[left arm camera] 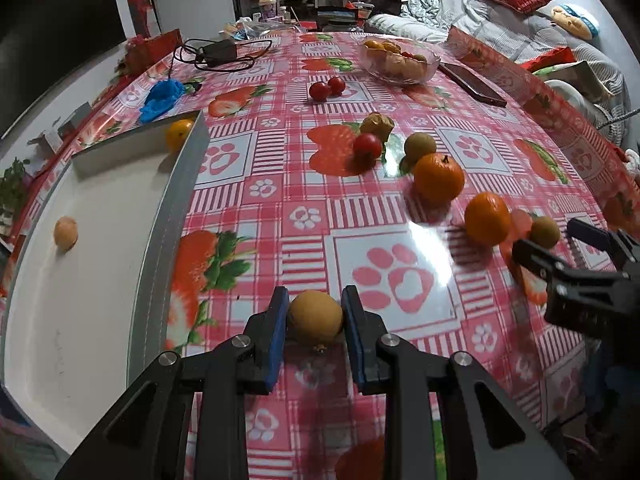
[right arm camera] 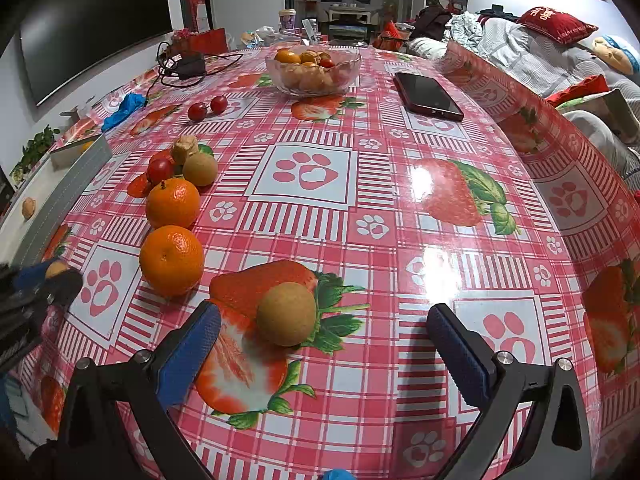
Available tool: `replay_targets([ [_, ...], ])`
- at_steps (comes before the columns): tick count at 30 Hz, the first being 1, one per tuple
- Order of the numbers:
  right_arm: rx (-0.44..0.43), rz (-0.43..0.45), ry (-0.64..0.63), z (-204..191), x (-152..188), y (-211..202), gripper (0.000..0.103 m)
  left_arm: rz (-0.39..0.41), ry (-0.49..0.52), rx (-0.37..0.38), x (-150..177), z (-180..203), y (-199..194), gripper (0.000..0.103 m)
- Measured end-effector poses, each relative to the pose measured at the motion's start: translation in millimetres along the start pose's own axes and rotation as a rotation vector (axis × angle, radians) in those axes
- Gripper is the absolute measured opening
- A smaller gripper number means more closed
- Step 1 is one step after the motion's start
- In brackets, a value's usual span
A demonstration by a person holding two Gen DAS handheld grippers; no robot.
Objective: Organize fruits
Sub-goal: 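Grasp a second brown kiwi with the right tool while the left tool holds its kiwi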
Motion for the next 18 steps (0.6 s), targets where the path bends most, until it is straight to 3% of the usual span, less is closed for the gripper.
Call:
replay_targets([
  [10,-0.039,-0.021,-0.021,0.0,4.4,-5.5,0.103,0.005,-0.022,0.010,1.9,-2.8,-2.0,0.030],
  [18,-0.005,-0.079,0.000,-2.6,0.4,3.5,0.103,0.003,-0.027,0.012,2.1,-3.3,-1.9,0.030],
])
Point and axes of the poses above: each gripper's, at about its wrist camera, not at the fingertips, and y roughly the way its jaws point, z to its right, x to its underside, the point moved 10 cm from there along y, roughly the way its jaws point, and after that the axes turned 15 degrees about z, right-handed, at the moved point
